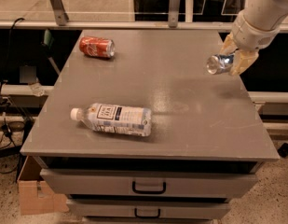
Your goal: Move redbull can near coke can
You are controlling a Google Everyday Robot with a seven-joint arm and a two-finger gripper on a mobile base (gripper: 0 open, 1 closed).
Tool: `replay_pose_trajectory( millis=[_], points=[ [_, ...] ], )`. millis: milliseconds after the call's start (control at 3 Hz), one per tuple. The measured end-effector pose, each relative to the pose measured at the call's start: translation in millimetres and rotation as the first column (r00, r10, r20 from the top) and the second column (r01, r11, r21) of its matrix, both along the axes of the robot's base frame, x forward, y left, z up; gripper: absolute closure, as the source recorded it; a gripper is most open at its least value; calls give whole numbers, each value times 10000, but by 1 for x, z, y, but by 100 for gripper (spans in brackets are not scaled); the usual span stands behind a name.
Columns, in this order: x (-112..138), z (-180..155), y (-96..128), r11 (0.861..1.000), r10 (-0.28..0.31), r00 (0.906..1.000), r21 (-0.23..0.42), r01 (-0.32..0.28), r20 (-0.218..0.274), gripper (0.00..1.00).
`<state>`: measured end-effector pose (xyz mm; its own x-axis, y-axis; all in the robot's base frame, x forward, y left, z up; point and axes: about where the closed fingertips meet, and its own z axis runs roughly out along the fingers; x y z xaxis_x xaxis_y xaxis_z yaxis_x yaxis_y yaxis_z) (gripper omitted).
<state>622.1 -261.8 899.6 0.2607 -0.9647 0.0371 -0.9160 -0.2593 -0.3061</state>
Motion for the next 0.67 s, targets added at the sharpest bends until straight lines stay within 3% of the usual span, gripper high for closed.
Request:
replay_pose_trajectory(
  millis=[333, 667],
  points=[
    [16, 9, 38, 9972, 712, 9963, 183, -722, 472, 100],
    [36, 29, 96, 9817, 1878, 9755, 86, -1900, 1147, 100]
  ],
)
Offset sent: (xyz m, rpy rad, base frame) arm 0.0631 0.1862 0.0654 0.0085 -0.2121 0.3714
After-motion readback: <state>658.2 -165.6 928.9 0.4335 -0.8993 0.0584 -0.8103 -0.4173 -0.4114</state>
